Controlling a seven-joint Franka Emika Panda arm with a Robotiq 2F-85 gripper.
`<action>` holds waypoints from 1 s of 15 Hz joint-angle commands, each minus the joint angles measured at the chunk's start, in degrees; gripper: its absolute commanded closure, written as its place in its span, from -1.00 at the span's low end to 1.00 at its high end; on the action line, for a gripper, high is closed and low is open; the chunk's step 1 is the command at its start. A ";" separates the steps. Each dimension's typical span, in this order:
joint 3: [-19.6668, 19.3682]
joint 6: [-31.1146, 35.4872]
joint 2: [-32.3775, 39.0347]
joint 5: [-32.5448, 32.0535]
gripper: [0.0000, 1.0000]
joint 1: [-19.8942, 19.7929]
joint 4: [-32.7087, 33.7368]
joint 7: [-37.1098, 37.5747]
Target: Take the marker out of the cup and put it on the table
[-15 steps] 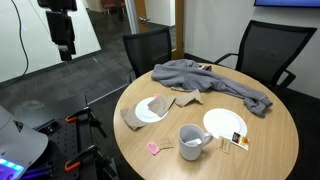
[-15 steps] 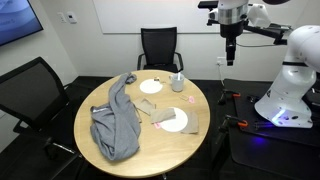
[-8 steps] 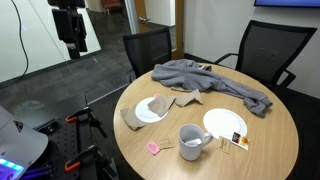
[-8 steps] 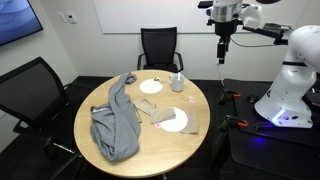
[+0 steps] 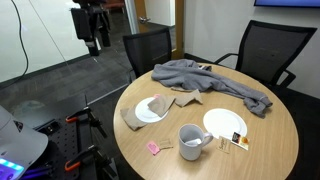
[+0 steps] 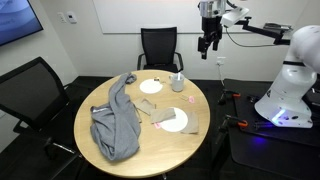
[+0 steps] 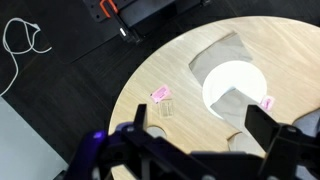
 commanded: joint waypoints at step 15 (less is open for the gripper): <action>-2.05 21.84 14.18 -2.28 -1.00 -8.73 3.30 38.31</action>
